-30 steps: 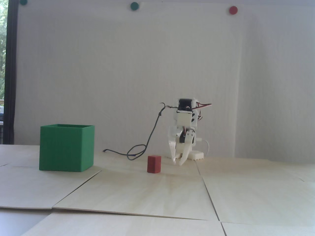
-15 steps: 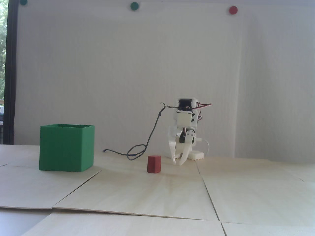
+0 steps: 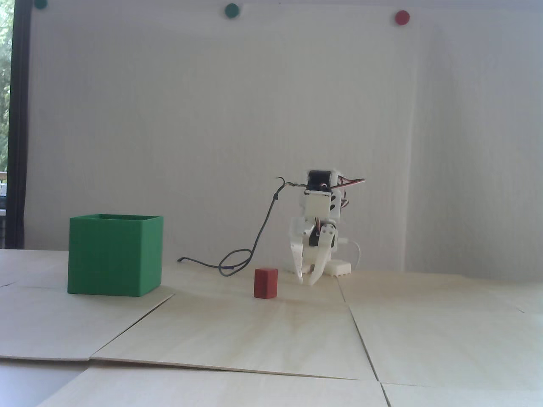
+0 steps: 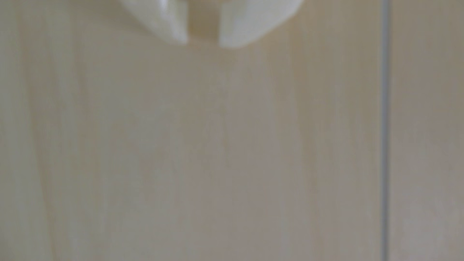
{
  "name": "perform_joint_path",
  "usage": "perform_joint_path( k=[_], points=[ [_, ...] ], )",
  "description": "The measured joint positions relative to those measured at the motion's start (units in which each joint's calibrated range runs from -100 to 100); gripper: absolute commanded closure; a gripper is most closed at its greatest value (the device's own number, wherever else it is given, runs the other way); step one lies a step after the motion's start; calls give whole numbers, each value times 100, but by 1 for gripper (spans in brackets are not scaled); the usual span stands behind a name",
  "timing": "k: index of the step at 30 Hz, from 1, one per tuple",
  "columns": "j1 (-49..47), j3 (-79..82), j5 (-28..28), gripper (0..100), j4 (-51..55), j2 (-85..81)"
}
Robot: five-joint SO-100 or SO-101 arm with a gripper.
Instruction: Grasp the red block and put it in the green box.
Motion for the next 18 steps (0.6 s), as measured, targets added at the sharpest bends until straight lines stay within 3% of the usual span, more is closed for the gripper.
perform_joint_path(
  k=[18],
  points=[
    [145,-555,-118,97,-175,8]
  ],
)
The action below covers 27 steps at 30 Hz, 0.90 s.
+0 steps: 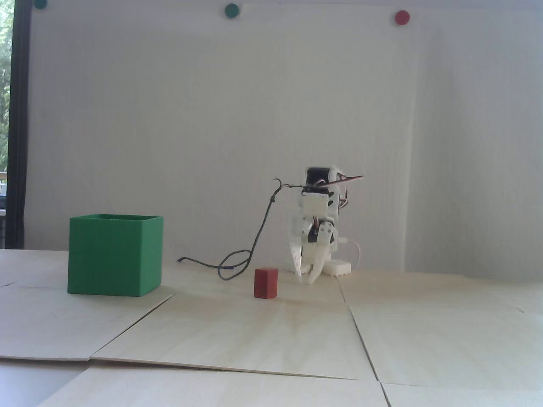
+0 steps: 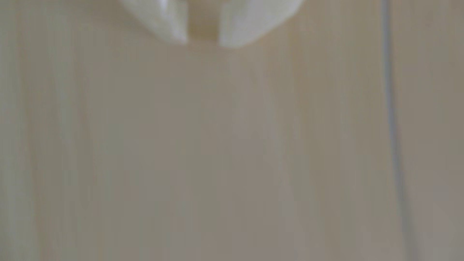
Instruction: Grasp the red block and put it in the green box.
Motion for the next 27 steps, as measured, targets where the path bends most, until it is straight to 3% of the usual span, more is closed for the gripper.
perform_joint_path(
  k=[7,21,27],
  points=[
    [-122,-1862,-200,97,258,814],
    [84,-6777,-1115,97,399,6318],
    [84,-8236,-1377,96,757,7796]
  ],
)
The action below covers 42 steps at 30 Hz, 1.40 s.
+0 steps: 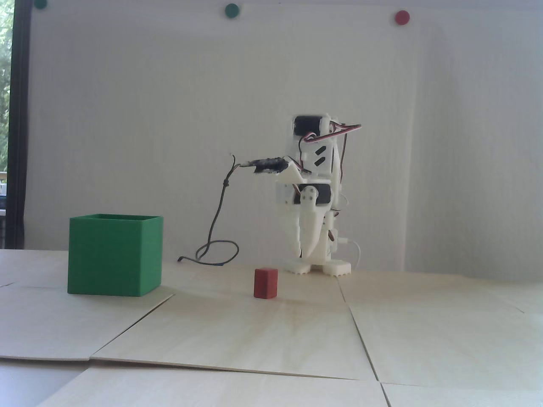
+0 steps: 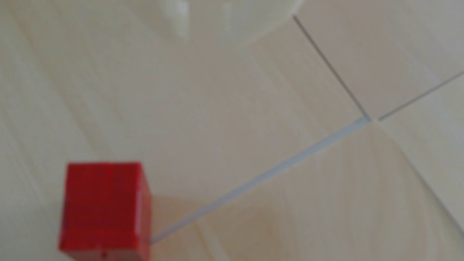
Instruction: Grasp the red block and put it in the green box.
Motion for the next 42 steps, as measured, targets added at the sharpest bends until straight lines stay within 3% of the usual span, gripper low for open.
perform_joint_path(
  k=[7,10,26,33,42],
  points=[
    [0,-546,-36,68,141,548],
    [0,-546,-36,62,158,556],
    [940,-743,-375,62,166,565],
    [1528,-743,-375,62,715,565],
    [1559,-537,-390,62,724,565]
  ],
)
